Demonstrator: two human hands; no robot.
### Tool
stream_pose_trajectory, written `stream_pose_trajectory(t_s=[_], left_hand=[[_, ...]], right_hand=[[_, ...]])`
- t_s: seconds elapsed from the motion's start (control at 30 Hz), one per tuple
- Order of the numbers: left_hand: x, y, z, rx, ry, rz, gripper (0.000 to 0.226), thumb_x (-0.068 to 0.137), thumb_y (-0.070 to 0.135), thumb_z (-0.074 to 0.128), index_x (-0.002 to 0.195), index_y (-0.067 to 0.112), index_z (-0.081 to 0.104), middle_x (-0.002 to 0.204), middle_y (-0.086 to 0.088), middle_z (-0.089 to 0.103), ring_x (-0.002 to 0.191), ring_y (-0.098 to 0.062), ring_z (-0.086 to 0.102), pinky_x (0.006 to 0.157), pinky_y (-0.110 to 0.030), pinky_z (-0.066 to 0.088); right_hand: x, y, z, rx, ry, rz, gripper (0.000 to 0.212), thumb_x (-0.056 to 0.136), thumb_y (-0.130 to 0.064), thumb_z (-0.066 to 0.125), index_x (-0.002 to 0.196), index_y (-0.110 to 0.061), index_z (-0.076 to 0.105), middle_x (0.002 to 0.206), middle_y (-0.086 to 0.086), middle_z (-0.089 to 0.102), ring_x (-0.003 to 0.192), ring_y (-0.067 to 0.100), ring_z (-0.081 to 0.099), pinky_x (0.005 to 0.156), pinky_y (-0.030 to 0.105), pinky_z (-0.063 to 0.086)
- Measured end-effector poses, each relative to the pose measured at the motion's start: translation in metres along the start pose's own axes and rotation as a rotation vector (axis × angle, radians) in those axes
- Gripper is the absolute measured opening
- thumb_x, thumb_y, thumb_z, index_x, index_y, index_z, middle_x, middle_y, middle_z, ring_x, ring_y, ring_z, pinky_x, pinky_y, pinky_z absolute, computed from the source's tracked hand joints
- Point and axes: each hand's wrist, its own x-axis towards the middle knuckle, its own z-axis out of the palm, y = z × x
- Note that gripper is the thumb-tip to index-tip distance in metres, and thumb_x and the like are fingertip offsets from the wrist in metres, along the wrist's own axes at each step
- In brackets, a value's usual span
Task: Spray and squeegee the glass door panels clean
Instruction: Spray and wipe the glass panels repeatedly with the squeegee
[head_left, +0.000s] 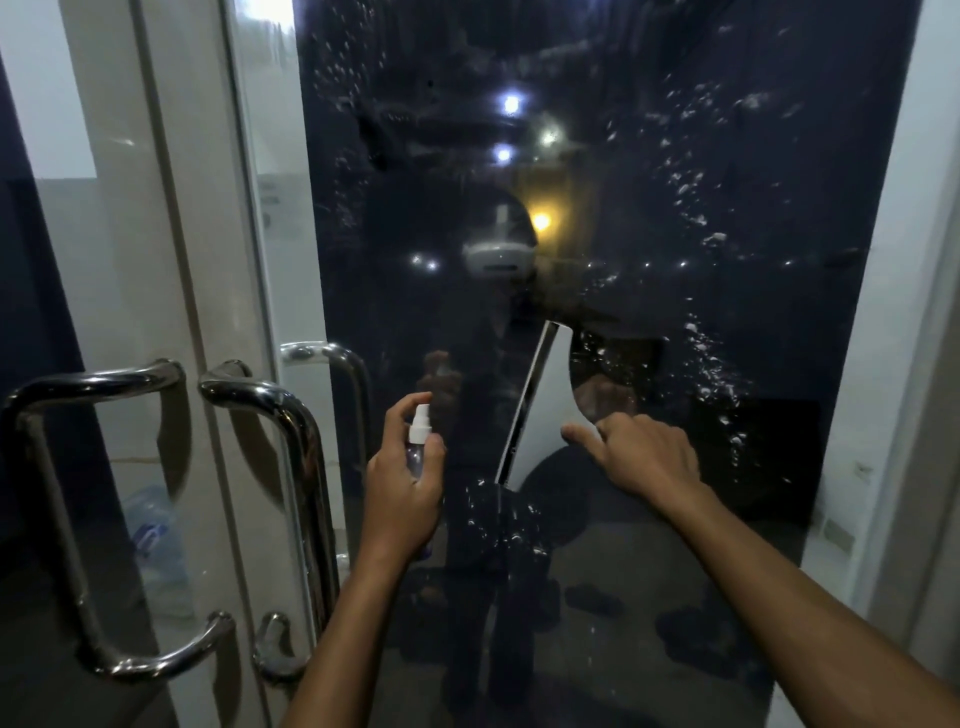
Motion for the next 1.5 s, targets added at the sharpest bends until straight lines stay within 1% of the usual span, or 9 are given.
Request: stream_pose_trajectory(t_s=[0.1,0.23,0.4,0.47,0.57,0.87,1.03,1.3,1.5], left_hand=[[0.003,0.0,0.004,0.017,-0.001,-0.001,0.045,0.102,0.016,0.052,0.125,0.054,0.045,0.078,-0.003,0.061,0.06,-0.032,0.058,0.052,-0.055,0.051],[0.006,-0.002,0.008,0.028,-0.01,0.017,0.042,0.102,0.018,0.052,0.128,0.051,0.044,0.083,0.006,0.063,0.06,-0.023,0.06,0.053,-0.051,0.054],[0.005,-0.012,0.003,-0.012,-0.009,0.008,0.043,0.102,0.016,0.052,0.126,0.052,0.046,0.076,-0.014,0.06,0.06,-0.038,0.056,0.05,-0.057,0.048],[0.006,-0.018,-0.002,-0.022,-0.013,-0.003,0.045,0.102,0.015,0.052,0.124,0.054,0.046,0.076,-0.017,0.058,0.061,-0.042,0.055,0.05,-0.058,0.048],[0.007,-0.025,-0.009,-0.03,-0.033,-0.013,0.044,0.102,0.016,0.052,0.125,0.053,0.046,0.077,-0.016,0.059,0.062,-0.043,0.054,0.05,-0.058,0.048],[0.01,-0.027,-0.019,-0.036,-0.09,0.028,0.044,0.102,0.016,0.052,0.126,0.052,0.046,0.082,-0.004,0.062,0.061,-0.04,0.058,0.05,-0.058,0.049],[0.003,-0.027,-0.025,-0.032,-0.113,0.046,0.045,0.102,0.016,0.052,0.127,0.053,0.046,0.081,-0.002,0.062,0.06,-0.033,0.059,0.052,-0.055,0.052],[0.001,-0.019,-0.027,-0.024,-0.158,0.061,0.041,0.102,0.018,0.052,0.129,0.049,0.046,0.075,-0.005,0.06,0.059,-0.034,0.056,0.052,-0.054,0.05],[-0.013,-0.028,-0.021,-0.016,-0.156,0.026,0.043,0.102,0.015,0.052,0.127,0.05,0.046,0.076,-0.001,0.06,0.059,-0.029,0.057,0.053,-0.053,0.05]], right_hand=[[0.011,-0.032,-0.004,-0.002,-0.016,-0.051,0.065,0.095,-0.074,0.019,0.093,-0.024,0.06,0.087,0.002,0.064,0.073,0.023,0.055,0.067,0.038,0.041],[0.018,-0.054,-0.001,0.031,-0.022,-0.072,0.063,0.094,-0.075,0.019,0.084,-0.024,0.054,0.079,-0.001,0.059,0.07,0.021,0.053,0.066,0.037,0.039],[-0.007,-0.017,0.032,0.201,-0.021,0.116,0.068,0.091,-0.078,0.023,0.093,-0.025,0.065,0.094,0.003,0.069,0.087,0.028,0.065,0.07,0.038,0.043],[-0.025,-0.014,0.051,0.326,-0.009,0.213,0.07,0.09,-0.079,0.024,0.078,-0.022,0.062,0.084,0.0,0.068,0.082,0.027,0.066,0.068,0.037,0.044],[-0.039,-0.039,0.07,0.621,0.044,0.31,0.072,0.087,-0.08,0.027,0.057,-0.016,0.041,0.056,-0.004,0.055,0.058,0.019,0.056,0.058,0.033,0.038],[-0.018,-0.104,0.09,1.148,0.053,0.451,0.062,0.096,-0.068,0.032,0.054,-0.022,0.033,0.046,-0.007,0.034,0.046,0.013,0.035,0.054,0.03,0.03],[-0.054,-0.124,0.134,1.169,0.001,0.641,0.062,0.097,-0.064,0.032,0.055,-0.018,0.036,0.048,-0.003,0.037,0.046,0.015,0.038,0.053,0.029,0.031],[-0.059,-0.128,0.123,1.172,0.098,0.635,0.061,0.099,-0.061,0.034,0.059,-0.015,0.037,0.051,0.0,0.038,0.045,0.013,0.037,0.049,0.028,0.029],[-0.08,-0.121,0.156,1.147,-0.008,0.67,0.063,0.1,-0.057,0.034,0.049,-0.02,0.039,0.043,-0.007,0.04,0.046,0.012,0.042,0.054,0.03,0.035]])
